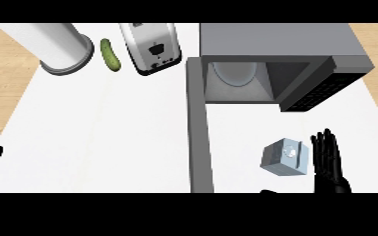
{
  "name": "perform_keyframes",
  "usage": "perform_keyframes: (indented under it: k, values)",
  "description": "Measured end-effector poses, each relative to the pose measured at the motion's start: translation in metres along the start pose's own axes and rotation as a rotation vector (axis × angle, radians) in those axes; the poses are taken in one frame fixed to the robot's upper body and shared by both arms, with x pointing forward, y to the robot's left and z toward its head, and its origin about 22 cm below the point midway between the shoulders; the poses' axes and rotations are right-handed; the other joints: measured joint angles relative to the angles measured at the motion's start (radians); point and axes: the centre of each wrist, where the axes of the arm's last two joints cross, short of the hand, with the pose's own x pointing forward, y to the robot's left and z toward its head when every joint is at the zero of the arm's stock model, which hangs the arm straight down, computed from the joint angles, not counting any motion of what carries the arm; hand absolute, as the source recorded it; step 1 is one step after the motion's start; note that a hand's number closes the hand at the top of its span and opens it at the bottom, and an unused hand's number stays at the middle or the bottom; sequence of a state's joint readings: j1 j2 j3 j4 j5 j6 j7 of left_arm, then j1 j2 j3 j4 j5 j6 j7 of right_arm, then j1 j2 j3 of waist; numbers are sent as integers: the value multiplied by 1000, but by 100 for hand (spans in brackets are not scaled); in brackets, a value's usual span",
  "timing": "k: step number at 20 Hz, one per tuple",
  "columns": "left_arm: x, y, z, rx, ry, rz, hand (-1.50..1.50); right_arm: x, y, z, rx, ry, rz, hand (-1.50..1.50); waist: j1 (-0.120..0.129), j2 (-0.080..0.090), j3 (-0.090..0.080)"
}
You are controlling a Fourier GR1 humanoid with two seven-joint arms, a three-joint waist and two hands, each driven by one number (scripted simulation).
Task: Pick up the milk, place it into the microwave and close the microwave
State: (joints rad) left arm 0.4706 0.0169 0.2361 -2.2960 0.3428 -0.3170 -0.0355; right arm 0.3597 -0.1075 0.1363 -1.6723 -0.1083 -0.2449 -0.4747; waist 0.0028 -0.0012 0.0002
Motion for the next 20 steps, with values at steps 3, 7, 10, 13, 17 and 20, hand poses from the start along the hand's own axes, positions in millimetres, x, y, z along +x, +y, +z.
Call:
perform_keyframes:
  k: [3,7,10,13,17,20]
  values:
    - [0,-6,-2,-7,2,-4,-150,-9,-1,3,19,-10,13,-150,0,0,0]
    - [-3,-5,-5,-7,4,-1,-150,-22,4,-8,22,-18,17,-150,1,1,0]
    - [-2,0,2,-9,4,6,-150,-28,-1,-17,16,-18,18,-150,2,0,0]
    - [-2,-2,4,-6,1,4,-150,-43,-6,-16,-8,-7,34,-150,3,0,0]
    - [0,-2,4,-7,5,1,-150,-60,-17,-17,-66,16,102,-150,3,1,0]
    - [3,-2,5,-3,7,-1,-150,-70,-34,-15,-96,37,149,-150,3,1,0]
